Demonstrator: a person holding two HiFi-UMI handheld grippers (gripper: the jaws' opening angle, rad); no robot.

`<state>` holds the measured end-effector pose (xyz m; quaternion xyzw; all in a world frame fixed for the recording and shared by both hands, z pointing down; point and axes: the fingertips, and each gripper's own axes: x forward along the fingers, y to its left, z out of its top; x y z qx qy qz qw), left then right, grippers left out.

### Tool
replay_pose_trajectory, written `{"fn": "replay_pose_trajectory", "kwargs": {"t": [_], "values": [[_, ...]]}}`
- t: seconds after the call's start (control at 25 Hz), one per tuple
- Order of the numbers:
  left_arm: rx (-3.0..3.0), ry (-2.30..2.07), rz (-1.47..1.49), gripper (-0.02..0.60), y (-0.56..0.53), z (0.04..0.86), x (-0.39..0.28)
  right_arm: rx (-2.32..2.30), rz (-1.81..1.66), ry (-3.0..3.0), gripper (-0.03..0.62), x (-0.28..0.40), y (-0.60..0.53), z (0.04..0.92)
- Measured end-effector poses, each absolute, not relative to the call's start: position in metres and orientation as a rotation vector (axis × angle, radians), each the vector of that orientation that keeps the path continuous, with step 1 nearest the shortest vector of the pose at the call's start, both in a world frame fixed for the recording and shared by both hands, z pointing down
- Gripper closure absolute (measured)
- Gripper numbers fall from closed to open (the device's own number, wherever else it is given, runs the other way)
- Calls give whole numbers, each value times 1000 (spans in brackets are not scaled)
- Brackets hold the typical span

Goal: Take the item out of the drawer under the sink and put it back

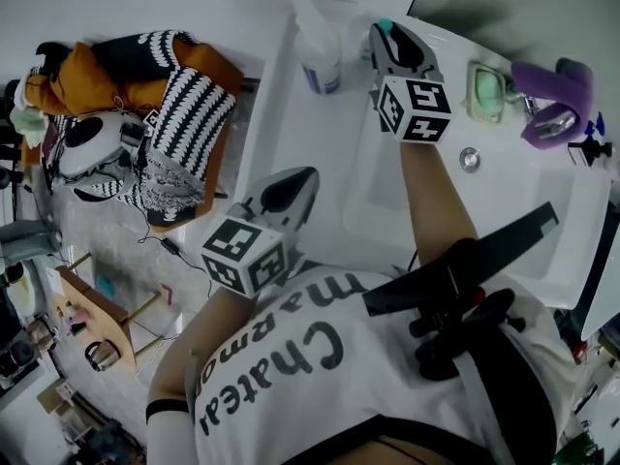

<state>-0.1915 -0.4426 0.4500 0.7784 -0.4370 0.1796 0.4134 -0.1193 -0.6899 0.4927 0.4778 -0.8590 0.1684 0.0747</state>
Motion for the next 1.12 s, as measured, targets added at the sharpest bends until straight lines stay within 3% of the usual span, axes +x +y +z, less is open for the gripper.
{"fn": "replay_pose_trajectory", "kwargs": {"t": [1.12], "values": [[1993, -1067, 434, 572, -442, 450, -196, 1417, 398, -2548, 490, -124, -674, 491]]}}
